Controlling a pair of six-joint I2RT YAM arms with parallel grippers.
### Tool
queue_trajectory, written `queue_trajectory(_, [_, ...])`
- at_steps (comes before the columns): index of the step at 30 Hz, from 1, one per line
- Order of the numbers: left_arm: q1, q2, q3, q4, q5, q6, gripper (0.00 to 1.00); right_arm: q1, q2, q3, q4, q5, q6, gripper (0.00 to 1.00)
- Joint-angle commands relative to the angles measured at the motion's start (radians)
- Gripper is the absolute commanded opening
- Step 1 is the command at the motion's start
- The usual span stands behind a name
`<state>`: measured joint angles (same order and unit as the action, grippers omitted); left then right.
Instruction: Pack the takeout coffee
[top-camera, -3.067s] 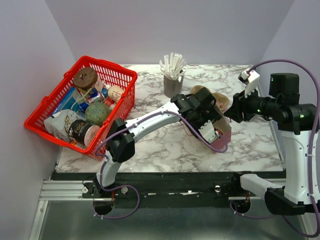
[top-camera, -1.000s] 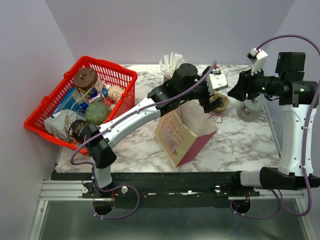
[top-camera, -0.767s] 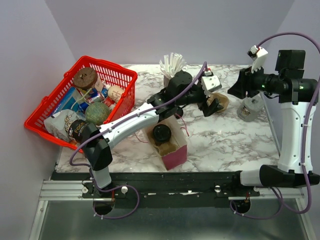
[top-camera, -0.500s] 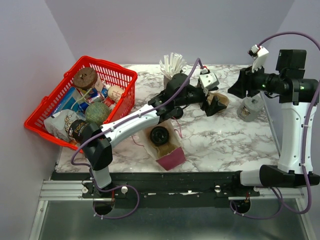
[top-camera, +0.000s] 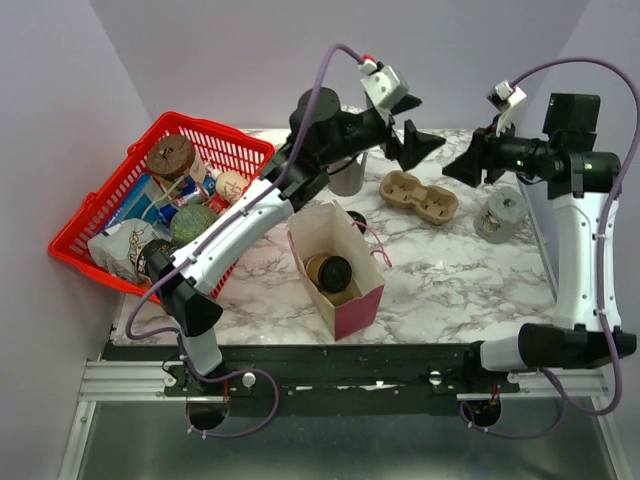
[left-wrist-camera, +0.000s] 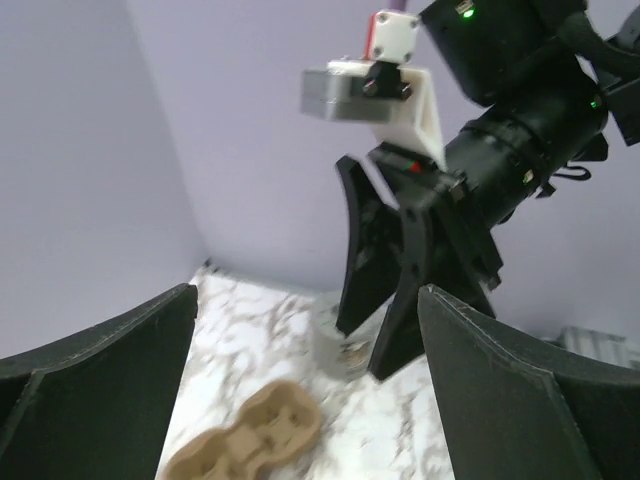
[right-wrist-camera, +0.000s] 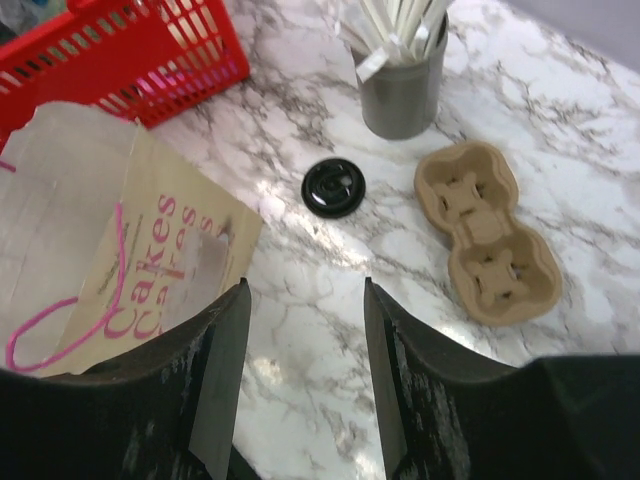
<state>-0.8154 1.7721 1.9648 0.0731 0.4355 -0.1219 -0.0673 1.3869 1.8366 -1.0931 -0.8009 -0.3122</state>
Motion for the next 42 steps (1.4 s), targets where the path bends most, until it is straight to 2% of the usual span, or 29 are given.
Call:
queue_trajectory(1, [0.108, -0.115, -0.054, -0.291, -0.067, 0.154, 0.99, 0.0, 0.121, -0.025, 0.303, -0.15, 0.151, 0.58])
queue_trajectory(5, [0.186, -0.224, -0.148, -0.471, -0.105, 0.26, 0.99, 0.04, 0.283, 0.117, 0.312, -0.153, 0.121, 0.55])
queue_trajectory(8, [0.243, -0.29, -0.199, -0.571, -0.11, 0.31, 0.99, 0.064, 0.415, 0.272, 0.286, -0.144, 0.088, 0.48])
queue_trajectory(12, [0.297, -0.405, -0.29, -0.628, -0.115, 0.36, 0.99, 0.148, 0.561, 0.439, 0.265, -0.135, 0.015, 0.43])
queue_trajectory(17, [0.343, -0.467, -0.359, -0.667, -0.15, 0.39, 0.99, 0.198, 0.745, 0.611, 0.272, -0.149, -0.086, 0.42])
queue_trajectory(20, [0.386, -0.476, -0.362, -0.673, -0.155, 0.38, 0.99, 0.218, 0.767, 0.577, 0.36, -0.181, -0.152, 0.44])
queue_trajectory(24, [0.444, -0.487, -0.366, -0.674, -0.158, 0.367, 0.99, 0.253, 0.735, 0.374, 0.527, -0.198, -0.278, 0.49])
queue_trajectory(25, [0.455, -0.488, -0.369, -0.673, -0.156, 0.361, 0.99, 0.259, 0.739, 0.368, 0.526, -0.192, -0.338, 0.5])
queue_trajectory(28, [0.498, -0.494, -0.379, -0.674, -0.149, 0.355, 0.99, 0.284, 0.776, 0.38, 0.519, -0.178, -0.378, 0.5])
queue_trajectory(33, [0.55, -0.504, -0.399, -0.671, -0.138, 0.343, 0.99, 0.308, 0.827, 0.406, 0.532, -0.164, -0.38, 0.5])
queue_trajectory(42, [0.573, -0.51, -0.435, -0.671, -0.113, 0.32, 0.99, 0.337, 0.886, 0.403, 0.559, -0.109, -0.386, 0.49])
